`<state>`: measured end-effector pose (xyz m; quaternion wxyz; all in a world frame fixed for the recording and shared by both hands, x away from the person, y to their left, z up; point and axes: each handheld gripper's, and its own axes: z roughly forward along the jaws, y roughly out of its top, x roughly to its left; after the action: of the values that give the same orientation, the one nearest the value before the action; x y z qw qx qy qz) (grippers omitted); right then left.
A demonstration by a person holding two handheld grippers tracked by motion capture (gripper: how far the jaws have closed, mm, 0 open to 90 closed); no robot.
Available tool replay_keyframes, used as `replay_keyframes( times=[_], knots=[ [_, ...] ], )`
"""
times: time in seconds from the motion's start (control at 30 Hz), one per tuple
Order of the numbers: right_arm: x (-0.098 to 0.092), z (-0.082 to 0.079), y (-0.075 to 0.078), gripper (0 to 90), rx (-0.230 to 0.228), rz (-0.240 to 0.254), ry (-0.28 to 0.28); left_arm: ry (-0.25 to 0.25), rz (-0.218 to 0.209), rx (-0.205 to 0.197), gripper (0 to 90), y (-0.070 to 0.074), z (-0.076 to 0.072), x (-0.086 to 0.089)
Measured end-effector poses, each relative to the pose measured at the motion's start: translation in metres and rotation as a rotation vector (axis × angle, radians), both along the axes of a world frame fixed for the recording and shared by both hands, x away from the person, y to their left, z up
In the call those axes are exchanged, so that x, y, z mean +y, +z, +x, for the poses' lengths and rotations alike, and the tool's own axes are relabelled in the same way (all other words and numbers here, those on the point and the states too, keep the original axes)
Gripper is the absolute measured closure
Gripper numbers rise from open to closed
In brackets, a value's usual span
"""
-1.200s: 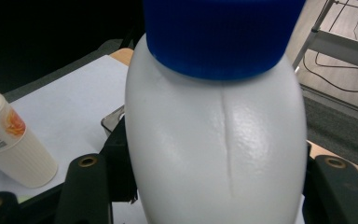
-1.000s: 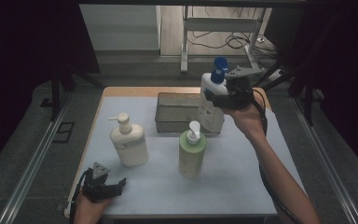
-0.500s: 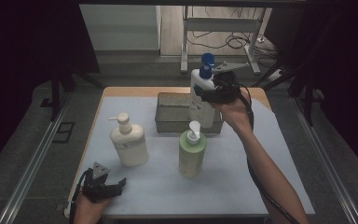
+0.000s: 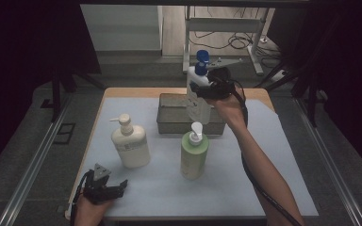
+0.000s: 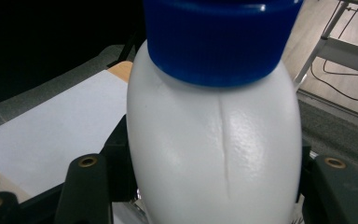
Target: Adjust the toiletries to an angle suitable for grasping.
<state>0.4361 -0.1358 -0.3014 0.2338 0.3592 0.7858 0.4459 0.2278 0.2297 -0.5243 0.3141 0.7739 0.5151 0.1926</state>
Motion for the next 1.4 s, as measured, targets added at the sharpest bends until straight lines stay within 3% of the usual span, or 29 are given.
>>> replay_keyframes(
  times=[0.7,1.4],
  knots=[
    [0.019,0.023,-0.008,39.9,-0.030,-0.010,-0.002,0.000,0.000,0.002,13.4,0.000,0.000,0.000],
    [0.040,0.040,-0.038,39.9,-0.001,-0.015,0.019,0.001,-0.003,0.003,13.4,0.000,0.000,0.000]
  ],
)
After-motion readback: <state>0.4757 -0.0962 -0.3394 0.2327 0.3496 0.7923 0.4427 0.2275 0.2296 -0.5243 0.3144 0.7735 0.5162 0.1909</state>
